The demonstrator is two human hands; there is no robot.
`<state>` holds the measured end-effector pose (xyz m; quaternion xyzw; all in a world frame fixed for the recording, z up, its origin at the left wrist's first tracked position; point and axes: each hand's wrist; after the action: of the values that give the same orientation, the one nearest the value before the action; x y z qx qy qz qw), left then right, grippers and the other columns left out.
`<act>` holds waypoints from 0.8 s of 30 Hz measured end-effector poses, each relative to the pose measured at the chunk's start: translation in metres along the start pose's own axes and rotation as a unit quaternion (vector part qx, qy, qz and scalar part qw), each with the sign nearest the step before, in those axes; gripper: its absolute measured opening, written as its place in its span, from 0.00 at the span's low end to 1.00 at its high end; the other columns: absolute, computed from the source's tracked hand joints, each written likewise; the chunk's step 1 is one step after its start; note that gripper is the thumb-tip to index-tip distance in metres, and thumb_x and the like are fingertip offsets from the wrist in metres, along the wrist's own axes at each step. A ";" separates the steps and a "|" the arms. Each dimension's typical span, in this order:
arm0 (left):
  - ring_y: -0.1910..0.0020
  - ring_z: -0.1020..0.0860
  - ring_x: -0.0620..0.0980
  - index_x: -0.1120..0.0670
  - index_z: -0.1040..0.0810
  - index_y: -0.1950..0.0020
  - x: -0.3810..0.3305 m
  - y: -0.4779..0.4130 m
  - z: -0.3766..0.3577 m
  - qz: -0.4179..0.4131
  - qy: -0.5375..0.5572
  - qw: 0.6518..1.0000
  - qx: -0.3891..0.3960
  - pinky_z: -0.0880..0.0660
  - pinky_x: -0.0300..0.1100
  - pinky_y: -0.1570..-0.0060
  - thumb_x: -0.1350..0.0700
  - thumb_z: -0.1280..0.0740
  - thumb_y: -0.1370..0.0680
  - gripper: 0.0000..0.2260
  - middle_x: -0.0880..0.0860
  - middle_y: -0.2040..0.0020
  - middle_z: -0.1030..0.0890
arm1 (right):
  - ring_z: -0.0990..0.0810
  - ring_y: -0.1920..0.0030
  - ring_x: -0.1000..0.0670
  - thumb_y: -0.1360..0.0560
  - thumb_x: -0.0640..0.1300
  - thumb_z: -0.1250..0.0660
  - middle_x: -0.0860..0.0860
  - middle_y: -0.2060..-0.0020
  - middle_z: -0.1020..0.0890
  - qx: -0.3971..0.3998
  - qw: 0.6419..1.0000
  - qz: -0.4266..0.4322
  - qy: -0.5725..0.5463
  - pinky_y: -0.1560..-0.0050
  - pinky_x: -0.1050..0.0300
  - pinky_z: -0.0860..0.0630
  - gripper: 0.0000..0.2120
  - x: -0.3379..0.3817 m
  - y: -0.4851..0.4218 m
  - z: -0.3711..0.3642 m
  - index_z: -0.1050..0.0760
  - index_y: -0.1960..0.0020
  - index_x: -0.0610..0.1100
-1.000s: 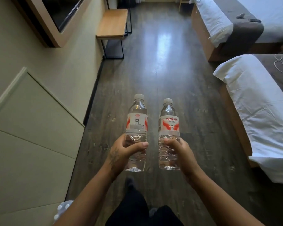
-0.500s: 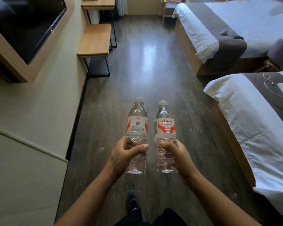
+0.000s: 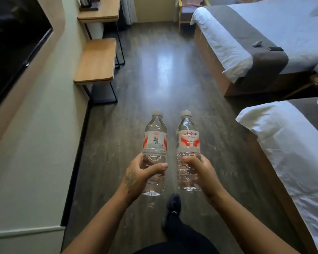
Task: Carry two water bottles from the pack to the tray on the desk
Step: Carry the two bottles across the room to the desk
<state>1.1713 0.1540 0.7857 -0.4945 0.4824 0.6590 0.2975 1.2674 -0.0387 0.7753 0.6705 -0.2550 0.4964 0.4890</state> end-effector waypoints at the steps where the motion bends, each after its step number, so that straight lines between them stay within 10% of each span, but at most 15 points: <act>1: 0.49 0.09 0.51 0.52 0.16 0.38 -0.009 -0.025 -0.003 0.003 -0.001 1.000 -0.003 0.14 0.39 0.54 0.41 0.19 0.36 0.29 0.50 0.47 0.08 | 0.10 0.44 0.43 0.30 0.57 0.28 0.45 0.43 0.11 0.003 1.000 -0.001 0.005 0.40 0.42 0.14 0.28 0.011 -0.026 0.004 0.21 0.33 0.44; 16: 0.44 0.10 0.55 0.54 0.17 0.33 -0.130 -0.296 -0.021 0.001 0.025 0.999 -0.031 0.12 0.49 0.45 0.43 0.19 0.35 0.33 0.55 0.42 0.09 | 0.10 0.44 0.40 0.33 0.60 0.27 0.42 0.44 0.11 0.052 0.999 0.002 -0.003 0.40 0.38 0.15 0.33 0.153 -0.314 0.030 0.21 0.33 0.42; 24: 0.49 0.09 0.49 0.54 0.15 0.37 -0.172 -0.458 0.005 0.006 0.027 0.999 -0.036 0.15 0.36 0.55 0.42 0.19 0.38 0.32 0.49 0.47 0.08 | 0.10 0.46 0.43 0.32 0.59 0.27 0.42 0.44 0.11 0.039 0.999 0.007 0.008 0.47 0.49 0.13 0.32 0.209 -0.462 0.016 0.21 0.34 0.42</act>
<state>1.6251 0.3369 0.7914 -0.5199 0.4693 0.6640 0.2620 1.7352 0.1575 0.7804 0.6834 -0.2364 0.5143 0.4610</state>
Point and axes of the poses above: each hand's wrist, its own y-axis away from the middle knuckle, its own z-axis out of the back of the hand, x = y × z
